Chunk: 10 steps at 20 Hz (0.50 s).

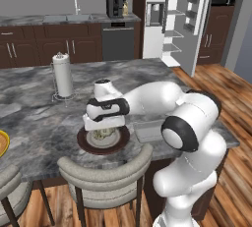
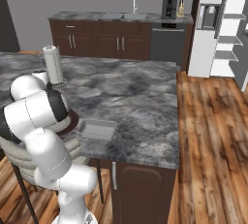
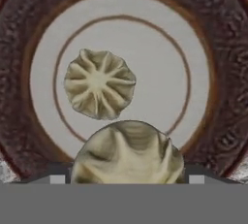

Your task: Place two dumplings into each of the tupperware containers and then place the containers in the fridge.

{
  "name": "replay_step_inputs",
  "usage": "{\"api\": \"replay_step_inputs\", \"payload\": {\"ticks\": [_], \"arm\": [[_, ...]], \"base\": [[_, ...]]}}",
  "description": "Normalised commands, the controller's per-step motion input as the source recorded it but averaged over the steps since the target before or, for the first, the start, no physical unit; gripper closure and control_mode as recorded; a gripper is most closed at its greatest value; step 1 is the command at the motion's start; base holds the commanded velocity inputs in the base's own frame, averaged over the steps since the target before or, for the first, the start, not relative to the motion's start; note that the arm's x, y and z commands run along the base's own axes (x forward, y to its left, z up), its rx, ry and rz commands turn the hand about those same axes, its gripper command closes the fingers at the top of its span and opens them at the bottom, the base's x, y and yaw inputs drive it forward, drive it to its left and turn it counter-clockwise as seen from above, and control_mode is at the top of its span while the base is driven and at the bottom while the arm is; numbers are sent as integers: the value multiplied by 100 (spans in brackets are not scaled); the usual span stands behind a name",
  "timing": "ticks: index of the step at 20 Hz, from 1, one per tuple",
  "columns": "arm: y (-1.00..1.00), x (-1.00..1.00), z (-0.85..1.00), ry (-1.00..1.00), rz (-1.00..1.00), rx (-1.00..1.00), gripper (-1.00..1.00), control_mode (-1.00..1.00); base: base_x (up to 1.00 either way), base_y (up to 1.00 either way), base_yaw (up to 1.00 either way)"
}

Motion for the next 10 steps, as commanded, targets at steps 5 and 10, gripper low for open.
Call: {"api": "replay_step_inputs", "payload": {"ticks": [5, 10], "arm": [[-100, 0, 0, 0, 0, 5, 100, -100], [-83, 0, 1, 1, 0, -1, 100, -100]], "base": [[0, 0, 0], [0, 0, 0]]}}
